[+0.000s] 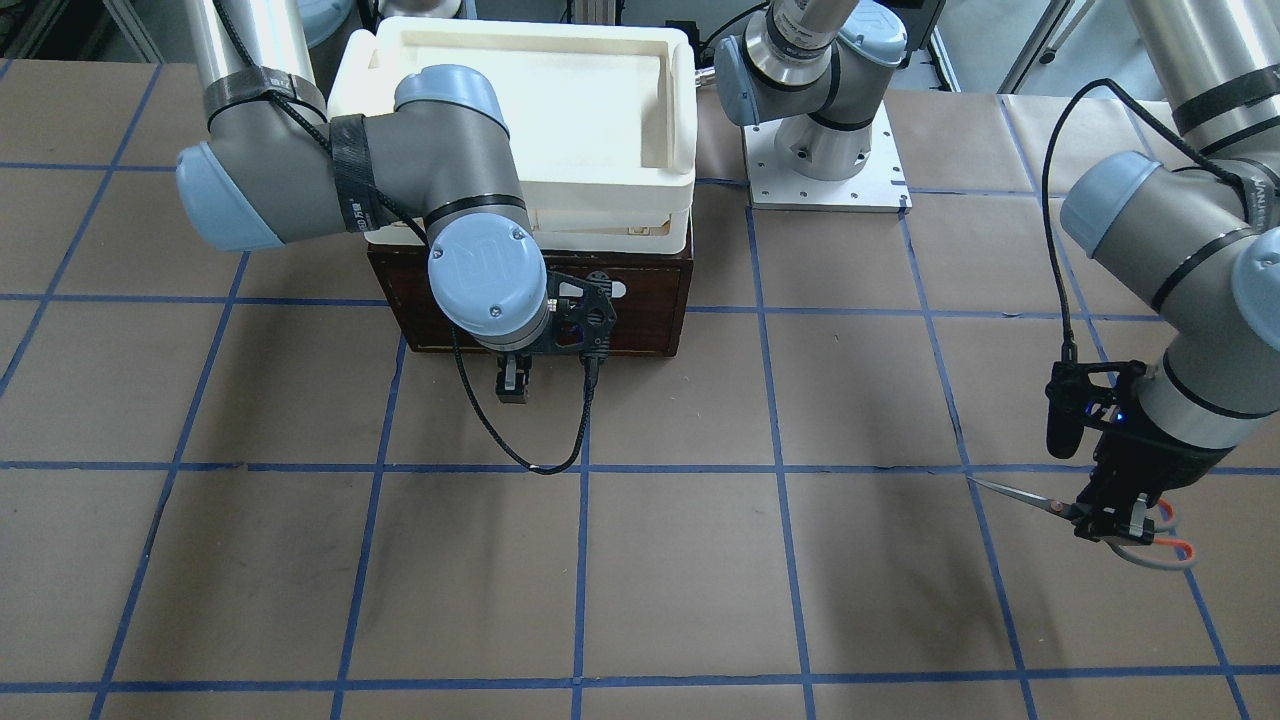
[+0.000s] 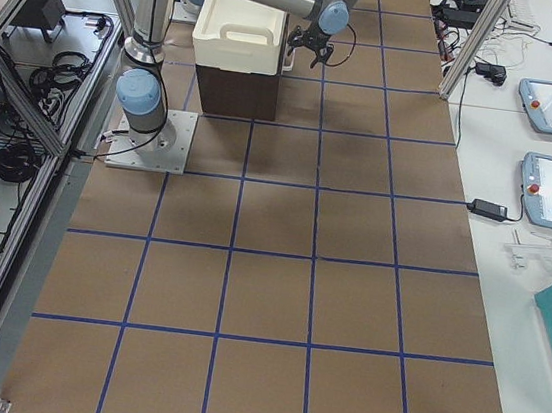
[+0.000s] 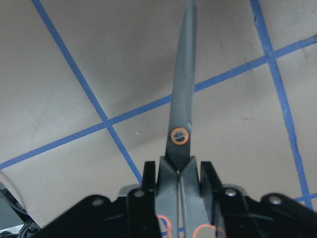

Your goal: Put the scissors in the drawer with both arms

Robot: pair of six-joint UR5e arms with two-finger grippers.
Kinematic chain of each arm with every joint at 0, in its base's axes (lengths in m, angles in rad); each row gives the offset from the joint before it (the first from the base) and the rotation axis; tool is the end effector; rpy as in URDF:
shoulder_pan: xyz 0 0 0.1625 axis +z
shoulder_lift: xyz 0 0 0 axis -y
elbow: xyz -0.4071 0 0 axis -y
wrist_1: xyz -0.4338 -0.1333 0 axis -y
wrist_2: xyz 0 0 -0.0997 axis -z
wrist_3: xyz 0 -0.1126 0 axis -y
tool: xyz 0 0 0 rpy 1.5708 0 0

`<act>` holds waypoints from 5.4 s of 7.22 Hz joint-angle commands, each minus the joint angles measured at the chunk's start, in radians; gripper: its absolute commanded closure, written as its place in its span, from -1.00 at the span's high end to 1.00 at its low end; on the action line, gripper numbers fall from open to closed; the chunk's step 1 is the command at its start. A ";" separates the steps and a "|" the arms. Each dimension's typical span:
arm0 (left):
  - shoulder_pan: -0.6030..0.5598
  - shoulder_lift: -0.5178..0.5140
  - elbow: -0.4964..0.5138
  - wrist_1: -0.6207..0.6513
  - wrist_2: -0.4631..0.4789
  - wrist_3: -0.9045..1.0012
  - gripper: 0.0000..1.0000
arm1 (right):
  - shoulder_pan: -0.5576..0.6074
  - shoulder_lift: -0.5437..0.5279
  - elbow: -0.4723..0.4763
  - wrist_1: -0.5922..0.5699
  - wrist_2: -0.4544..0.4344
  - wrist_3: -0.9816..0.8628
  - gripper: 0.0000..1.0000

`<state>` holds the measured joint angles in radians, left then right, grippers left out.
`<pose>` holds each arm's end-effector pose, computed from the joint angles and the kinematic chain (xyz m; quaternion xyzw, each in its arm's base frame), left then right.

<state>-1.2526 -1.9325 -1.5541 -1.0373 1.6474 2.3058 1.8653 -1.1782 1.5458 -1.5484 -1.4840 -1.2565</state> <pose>0.0916 -0.6766 0.3049 0.8318 0.5457 0.0128 0.1007 0.3140 -0.5423 0.2411 -0.6802 0.7058 0.1519 0.1273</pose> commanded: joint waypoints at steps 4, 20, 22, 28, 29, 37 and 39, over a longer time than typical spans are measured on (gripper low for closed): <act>-0.008 0.023 0.000 -0.064 -0.061 -0.005 -1.00 | 0.000 0.019 0.000 -0.010 0.001 -0.001 1.00; 0.004 -0.006 -0.018 -0.067 -0.165 -0.008 -1.00 | -0.044 0.104 -0.111 -0.229 0.001 -0.029 1.00; 0.001 -0.005 -0.018 -0.070 -0.164 -0.008 -1.00 | -0.052 0.114 -0.116 -0.269 0.001 -0.030 1.00; -0.013 0.014 -0.020 -0.125 -0.162 -0.008 -1.00 | -0.072 0.180 -0.220 -0.306 0.002 -0.049 1.00; -0.013 0.017 -0.020 -0.132 -0.162 -0.008 -1.00 | -0.072 0.183 -0.220 -0.318 0.002 -0.056 1.00; -0.025 0.017 -0.018 -0.135 -0.159 -0.017 -1.00 | -0.109 0.063 -0.228 -0.241 0.002 -0.054 1.00; -0.066 0.024 -0.018 -0.138 -0.158 -0.070 -1.00 | -0.179 -0.048 -0.218 -0.147 0.001 -0.050 1.00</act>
<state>-1.2876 -1.9134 -1.5721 -1.1726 1.4879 2.2752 1.7320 -1.1524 1.3209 -1.7495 -1.4827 -1.3080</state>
